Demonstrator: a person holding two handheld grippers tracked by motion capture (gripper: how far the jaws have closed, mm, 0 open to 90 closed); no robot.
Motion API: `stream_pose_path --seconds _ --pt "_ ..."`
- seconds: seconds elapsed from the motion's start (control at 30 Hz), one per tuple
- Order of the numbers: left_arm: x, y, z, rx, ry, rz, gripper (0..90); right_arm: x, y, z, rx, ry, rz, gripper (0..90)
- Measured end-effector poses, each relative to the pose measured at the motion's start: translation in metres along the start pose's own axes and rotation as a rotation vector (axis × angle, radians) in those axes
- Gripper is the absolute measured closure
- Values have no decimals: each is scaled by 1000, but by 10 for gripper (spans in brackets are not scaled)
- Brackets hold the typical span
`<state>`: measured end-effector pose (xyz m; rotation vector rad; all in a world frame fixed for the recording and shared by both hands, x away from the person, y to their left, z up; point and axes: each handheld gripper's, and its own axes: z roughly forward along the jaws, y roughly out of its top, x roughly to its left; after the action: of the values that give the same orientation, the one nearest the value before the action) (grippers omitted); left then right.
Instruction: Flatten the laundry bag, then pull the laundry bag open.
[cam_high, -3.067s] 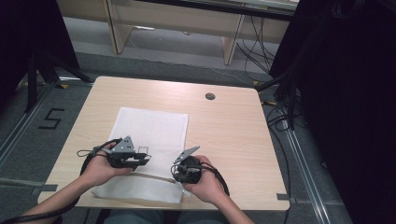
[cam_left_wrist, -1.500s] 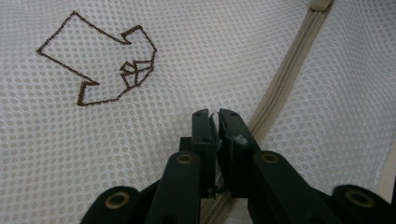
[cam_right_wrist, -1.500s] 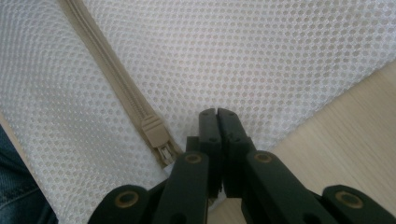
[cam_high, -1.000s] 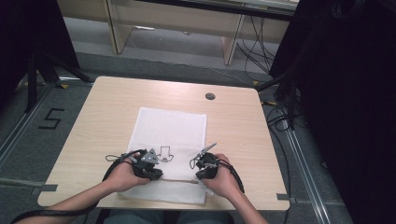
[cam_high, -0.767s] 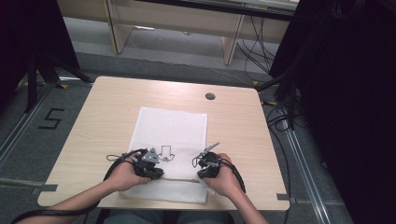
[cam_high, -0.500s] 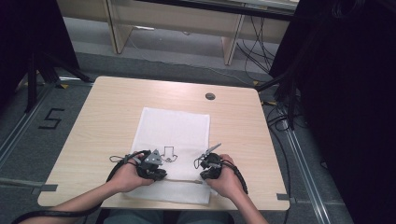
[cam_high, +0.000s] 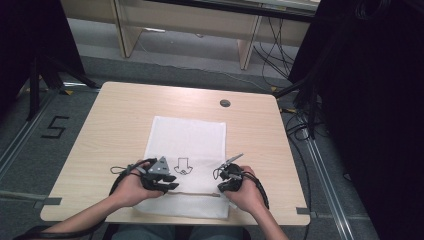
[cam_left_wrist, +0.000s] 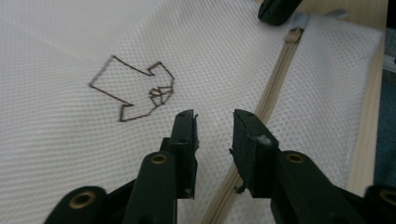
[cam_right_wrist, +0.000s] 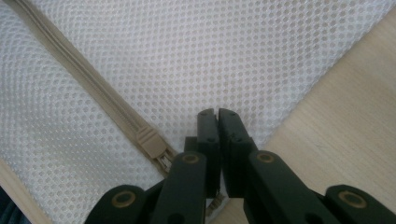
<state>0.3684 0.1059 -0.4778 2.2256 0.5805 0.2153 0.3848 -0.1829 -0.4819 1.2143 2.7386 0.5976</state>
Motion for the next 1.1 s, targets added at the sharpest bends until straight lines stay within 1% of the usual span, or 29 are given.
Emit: stream_pose_path --seconds 0.03,0.1,0.13,0.17,0.23,0.27,0.3,0.33,0.37,0.4,0.43,0.5,0.53,0.57,0.6,0.63,0.67,0.7,0.73,0.77,0.83,0.87,0.9,0.93,0.97,1.0,1.03,1.07,1.1 --pt "2 -1 -6 -13 2 -7 663 0 -1 -2 1 -11 23 874" --pt "11 -7 -24 -75 8 -13 582 -1 -1 -5 -51 -16 -2 855" --pt "17 -13 -34 -101 29 -56 557 1 0 -9 -71 -8 0 845" --pt "21 -18 -40 -118 40 -80 506 2 0 -13 -97 -5 -6 826" --pt "27 -28 -50 -136 51 -86 442 5 0 -19 -120 -6 3 801" --pt "28 -34 -55 -144 57 -115 419 4 -1 -20 -138 -21 -9 788" --pt "30 -39 -58 -144 67 -120 393 6 -3 -23 -140 -19 11 778" --pt "31 -43 -60 -139 76 -119 369 3 -4 -24 -161 -24 -9 763" --pt "31 -46 -60 -135 85 -124 363 4 -6 -27 -156 -19 12 742" --pt "32 -48 -60 -137 84 -107 363 1 -8 -28 -168 -26 1 738" --pt "31 -47 -58 -140 82 -115 363 -2 -9 -29 -180 -30 -10 738" --pt "29 -44 -55 -127 76 -123 362 -5 -12 -32 -189 -30 6 737" --pt "28 -44 -52 -143 65 -132 359 -7 -14 -33 -196 -35 5 744" --pt "27 -43 -51 -135 64 -107 358 -8 -15 -33 -196 -40 3 756" --pt "25 -42 -48 -131 66 -118 357 -8 -16 -35 -193 -35 12 784" --pt "24 -42 -46 -125 64 -108 356 -9 -17 -36 -195 -38 2 840" --pt "23 -41 -43 -128 62 -103 357 -8 -18 -37 -183 -42 3 869" --pt "22 -41 -42 -122 58 -97 356 -8 -18 -38 -177 -49 -13 891" --pt "21 -41 -42 -118 54 -88 356 -7 -18 -40 -177 -43 -12 900" --pt "19 -41 -40 -133 51 -98 356 -8 -18 -40 -174 -40 -22 900" --pt "20 -40 -41 -116 51 -74 351 -5 -19 -41 -155 -41 -11 900" --pt "20 -40 -41 -133 46 -82 349 -4 -19 -41 -148 -32 -2 900" --pt "19 -40 -40 -138 51 -105 349 -4 -19 -40 -145 -23 1 900" --pt "20 -39 -41 -124 46 -110 350 -5 -19 -38 -147 -21 -10 900" --pt "20 -39 -41 -141 58 -101 354 -5 -19 -37 -135 -11 -12 900" --pt "20 -38 -41 -168 66 -107 378 -4 -20 -37 -121 -1 -2 900" --pt "19 -36 -42 -170 80 -118 403 -4 -21 -37 -113 11 1 900" --pt "20 -35 -42 -181 70 -120 417 -5 -22 -36 -120 4 -16 900" --pt "20 -34 -43 -184 72 -108 431 -5 -22 -36 -111 8 -3 900"
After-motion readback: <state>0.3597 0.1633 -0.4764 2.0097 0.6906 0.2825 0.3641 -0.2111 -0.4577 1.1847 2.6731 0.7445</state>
